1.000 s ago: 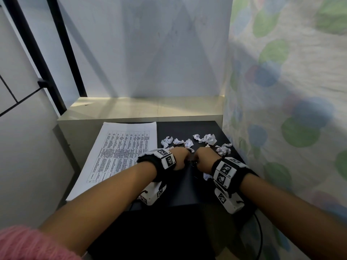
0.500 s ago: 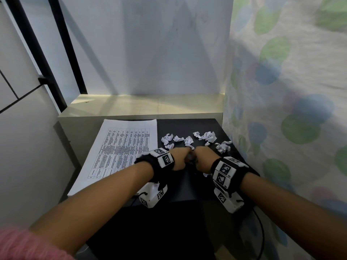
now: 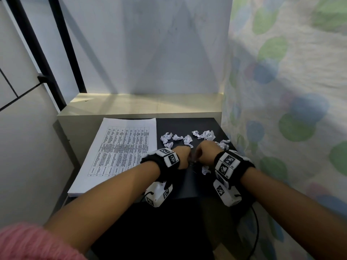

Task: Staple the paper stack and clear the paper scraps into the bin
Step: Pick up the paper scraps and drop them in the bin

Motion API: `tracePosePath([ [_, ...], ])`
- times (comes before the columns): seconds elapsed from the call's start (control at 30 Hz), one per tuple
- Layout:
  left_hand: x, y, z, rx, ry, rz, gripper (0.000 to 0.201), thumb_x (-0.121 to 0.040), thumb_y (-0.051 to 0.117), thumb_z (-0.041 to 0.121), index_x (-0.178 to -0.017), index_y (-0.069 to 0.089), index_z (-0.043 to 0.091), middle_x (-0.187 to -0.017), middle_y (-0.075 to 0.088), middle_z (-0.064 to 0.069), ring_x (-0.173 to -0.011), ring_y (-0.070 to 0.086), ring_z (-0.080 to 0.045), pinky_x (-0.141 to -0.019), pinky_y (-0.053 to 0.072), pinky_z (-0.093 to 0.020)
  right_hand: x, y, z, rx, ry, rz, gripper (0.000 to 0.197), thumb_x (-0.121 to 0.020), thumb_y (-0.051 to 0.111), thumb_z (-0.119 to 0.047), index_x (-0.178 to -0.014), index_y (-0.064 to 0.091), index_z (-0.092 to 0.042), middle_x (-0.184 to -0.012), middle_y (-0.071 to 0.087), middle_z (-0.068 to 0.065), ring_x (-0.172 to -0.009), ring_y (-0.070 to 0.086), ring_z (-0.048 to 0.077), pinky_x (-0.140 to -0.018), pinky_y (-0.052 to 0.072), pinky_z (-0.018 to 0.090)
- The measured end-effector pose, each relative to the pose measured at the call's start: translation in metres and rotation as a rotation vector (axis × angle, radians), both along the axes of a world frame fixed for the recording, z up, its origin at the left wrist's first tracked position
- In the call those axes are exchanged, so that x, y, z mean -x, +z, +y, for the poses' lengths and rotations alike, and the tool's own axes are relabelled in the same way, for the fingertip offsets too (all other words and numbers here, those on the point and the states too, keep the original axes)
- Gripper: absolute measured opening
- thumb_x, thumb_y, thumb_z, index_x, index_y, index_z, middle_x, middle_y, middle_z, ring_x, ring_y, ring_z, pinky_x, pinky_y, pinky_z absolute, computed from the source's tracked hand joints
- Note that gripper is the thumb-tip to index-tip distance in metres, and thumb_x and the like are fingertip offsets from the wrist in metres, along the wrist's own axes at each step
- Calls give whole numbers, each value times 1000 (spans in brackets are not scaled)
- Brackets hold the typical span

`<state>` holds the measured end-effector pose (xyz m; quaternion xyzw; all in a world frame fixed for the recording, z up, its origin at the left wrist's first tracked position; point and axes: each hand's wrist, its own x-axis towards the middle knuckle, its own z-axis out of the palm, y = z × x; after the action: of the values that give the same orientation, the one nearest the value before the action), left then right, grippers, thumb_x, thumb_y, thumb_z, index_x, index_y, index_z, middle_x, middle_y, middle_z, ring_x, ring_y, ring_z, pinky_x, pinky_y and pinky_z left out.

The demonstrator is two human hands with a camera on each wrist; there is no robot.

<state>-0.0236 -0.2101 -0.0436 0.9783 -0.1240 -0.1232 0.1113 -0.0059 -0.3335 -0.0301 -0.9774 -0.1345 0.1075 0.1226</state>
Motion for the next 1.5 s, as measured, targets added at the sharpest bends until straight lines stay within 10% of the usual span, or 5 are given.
tracePosePath([
  [0.2,-3,-1,5,18,-21,34,51,-74,75,19,-120,59,4,-124,63,-12,-116,58,-28,-98,48,-32,11,6,-29,-7,79,153,31,-67,82,-17,-95,69,-16,-86,66,-2,-67,56,4,-55,38,9],
  [0.53,-7,5,-18,19,-13,76,39,-76,74,21,-109,66,2,-112,69,-15,-107,65,-31,-88,52,-35,4,12,-31,74,67,-46,37,-78,70,-19,-115,67,-17,-121,64,3,-114,58,19,-94,45,26],
  [1.5,-2,7,3,111,42,42,38,-72,75,7,-109,67,7,-114,69,-13,-108,64,-30,-92,52,-36,1,-6,13,113,126,-51,25,-84,60,-13,-105,71,-4,-111,69,16,-107,64,32,-94,50,35],
])
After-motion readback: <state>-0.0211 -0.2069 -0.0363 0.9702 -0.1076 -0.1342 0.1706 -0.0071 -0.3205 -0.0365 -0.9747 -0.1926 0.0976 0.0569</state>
